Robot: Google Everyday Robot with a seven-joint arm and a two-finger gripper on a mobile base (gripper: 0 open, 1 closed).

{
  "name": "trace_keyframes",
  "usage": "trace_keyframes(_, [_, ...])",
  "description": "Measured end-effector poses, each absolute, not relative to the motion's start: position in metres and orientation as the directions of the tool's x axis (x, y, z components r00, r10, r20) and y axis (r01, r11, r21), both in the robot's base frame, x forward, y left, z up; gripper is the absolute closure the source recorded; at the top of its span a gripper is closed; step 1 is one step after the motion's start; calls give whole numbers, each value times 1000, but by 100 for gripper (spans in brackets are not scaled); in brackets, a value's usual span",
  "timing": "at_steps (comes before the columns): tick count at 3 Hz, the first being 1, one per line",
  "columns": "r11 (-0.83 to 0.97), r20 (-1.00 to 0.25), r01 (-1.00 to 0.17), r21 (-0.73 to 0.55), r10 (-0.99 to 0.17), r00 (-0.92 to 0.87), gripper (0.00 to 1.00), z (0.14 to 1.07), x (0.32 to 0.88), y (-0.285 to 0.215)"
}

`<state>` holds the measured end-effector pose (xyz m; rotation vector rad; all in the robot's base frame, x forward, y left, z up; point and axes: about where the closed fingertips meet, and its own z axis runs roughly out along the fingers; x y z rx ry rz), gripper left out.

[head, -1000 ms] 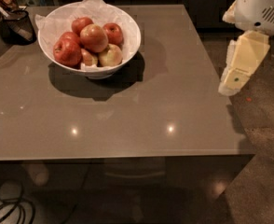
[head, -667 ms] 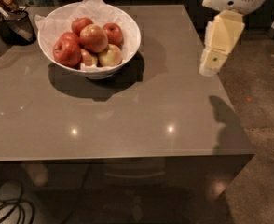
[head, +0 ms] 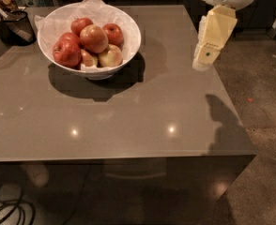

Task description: Pick apple from white bowl

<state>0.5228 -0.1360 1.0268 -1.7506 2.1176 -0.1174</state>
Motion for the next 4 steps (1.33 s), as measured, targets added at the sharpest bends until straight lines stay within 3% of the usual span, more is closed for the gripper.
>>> trace_keyframes(2, [122,-241,-938,-324,-970,-43,0,1040,586,-70])
trace_keyframes(4, [119,-271,-920,-374,-963,-15,0,1050,600,-53])
